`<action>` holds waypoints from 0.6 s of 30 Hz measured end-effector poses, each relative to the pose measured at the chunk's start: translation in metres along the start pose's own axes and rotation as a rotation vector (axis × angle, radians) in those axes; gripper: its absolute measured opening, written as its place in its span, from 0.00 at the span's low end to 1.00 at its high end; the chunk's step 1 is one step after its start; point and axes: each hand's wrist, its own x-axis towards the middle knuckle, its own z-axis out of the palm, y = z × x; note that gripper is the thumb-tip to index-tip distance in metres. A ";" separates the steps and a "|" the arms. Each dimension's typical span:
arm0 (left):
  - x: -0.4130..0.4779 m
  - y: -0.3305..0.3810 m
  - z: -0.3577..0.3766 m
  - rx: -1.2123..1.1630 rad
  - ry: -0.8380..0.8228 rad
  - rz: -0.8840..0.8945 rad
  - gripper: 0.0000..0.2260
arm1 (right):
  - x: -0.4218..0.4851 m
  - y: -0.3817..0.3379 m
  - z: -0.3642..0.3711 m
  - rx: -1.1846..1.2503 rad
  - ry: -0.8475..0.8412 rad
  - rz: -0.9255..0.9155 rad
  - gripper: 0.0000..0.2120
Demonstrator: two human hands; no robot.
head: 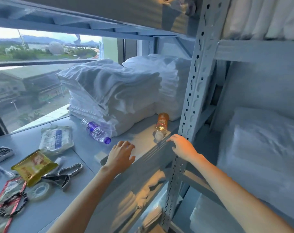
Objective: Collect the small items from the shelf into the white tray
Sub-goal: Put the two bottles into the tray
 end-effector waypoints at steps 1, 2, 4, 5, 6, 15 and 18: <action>0.017 0.004 0.004 -0.006 0.003 0.000 0.19 | 0.012 0.006 -0.003 -0.012 0.000 -0.004 0.20; 0.035 0.008 0.007 -0.011 0.008 -0.001 0.20 | 0.024 0.011 -0.006 -0.025 -0.002 -0.006 0.21; 0.070 0.019 0.013 -0.023 0.007 -0.008 0.22 | 0.048 0.022 -0.015 -0.050 0.004 -0.006 0.20; 0.085 0.025 0.017 -0.025 -0.002 -0.011 0.23 | 0.058 0.028 -0.017 -0.053 0.011 -0.004 0.20; 0.100 0.029 0.021 -0.024 -0.012 -0.014 0.24 | 0.068 0.033 -0.017 -0.047 0.022 0.001 0.20; 0.174 0.061 0.072 -0.112 -0.135 -0.124 0.31 | 0.123 0.068 -0.006 -0.061 -0.033 -0.050 0.24; 0.179 0.056 0.077 -0.276 -0.121 -0.180 0.24 | 0.140 0.072 0.000 -0.103 -0.074 -0.114 0.24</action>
